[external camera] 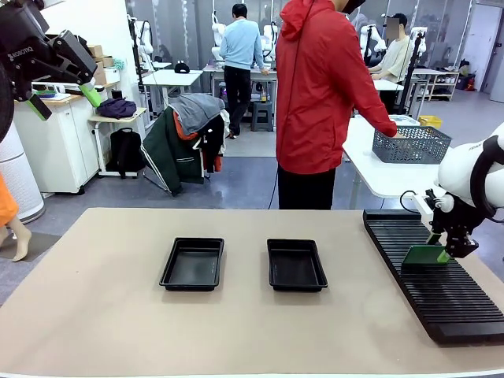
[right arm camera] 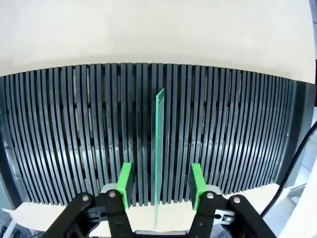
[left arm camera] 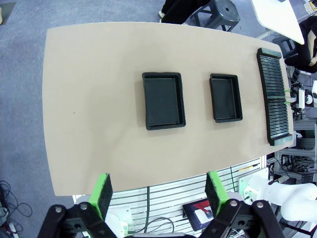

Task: Inspect and transfer BCBs to ESD trays.
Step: Pick up the Blank PCB from the PCB Rack and place it in the left ESD tray.

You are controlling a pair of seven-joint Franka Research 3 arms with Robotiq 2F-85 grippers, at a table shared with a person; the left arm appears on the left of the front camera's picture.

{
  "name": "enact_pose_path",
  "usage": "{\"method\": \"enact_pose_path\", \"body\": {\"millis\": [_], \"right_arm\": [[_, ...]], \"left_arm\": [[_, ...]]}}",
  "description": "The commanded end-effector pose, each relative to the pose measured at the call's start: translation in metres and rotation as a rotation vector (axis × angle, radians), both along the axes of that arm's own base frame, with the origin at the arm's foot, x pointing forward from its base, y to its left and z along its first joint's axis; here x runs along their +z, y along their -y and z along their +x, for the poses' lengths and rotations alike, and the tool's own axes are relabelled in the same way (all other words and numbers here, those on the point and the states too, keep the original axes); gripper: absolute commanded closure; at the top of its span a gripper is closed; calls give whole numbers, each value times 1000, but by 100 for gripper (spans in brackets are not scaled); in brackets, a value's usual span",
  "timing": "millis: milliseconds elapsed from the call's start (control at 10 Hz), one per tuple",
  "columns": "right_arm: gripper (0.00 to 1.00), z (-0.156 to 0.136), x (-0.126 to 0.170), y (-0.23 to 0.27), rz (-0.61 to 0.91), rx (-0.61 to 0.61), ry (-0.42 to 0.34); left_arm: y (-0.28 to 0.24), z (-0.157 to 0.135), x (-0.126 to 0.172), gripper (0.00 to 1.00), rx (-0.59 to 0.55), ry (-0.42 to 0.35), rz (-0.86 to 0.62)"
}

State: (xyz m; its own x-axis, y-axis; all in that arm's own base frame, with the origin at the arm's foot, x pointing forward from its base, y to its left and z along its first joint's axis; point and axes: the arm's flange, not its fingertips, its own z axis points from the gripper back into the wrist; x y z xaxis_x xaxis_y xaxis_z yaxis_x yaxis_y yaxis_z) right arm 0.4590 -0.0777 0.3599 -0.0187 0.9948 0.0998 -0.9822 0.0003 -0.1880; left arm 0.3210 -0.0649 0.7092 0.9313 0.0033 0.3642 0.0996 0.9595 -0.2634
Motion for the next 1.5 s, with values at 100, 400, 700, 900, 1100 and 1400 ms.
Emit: {"method": "enact_pose_path", "body": {"millis": [100,400,700,900,1100,1400], "right_arm": [[44,-1,-6,5,-6,16,9],[66,0,-5,1,-8,21,10],[66,1,-4,1,-8,10,0],[74,2,-4,2,-11,2,-9],[81,4,-4,2,-7,0,-11],[100,5,-1,1,-10,1,-15]], "left_arm": [[0,0,-1,0,0,-4,-1],[0,0,-1,0,0,-4,-1],[0,0,-1,0,0,-4,-1],[0,0,-1,0,0,-4,-1],[0,0,-1,0,0,-4,-1],[0,0,-1,0,0,-4,-1]]}}
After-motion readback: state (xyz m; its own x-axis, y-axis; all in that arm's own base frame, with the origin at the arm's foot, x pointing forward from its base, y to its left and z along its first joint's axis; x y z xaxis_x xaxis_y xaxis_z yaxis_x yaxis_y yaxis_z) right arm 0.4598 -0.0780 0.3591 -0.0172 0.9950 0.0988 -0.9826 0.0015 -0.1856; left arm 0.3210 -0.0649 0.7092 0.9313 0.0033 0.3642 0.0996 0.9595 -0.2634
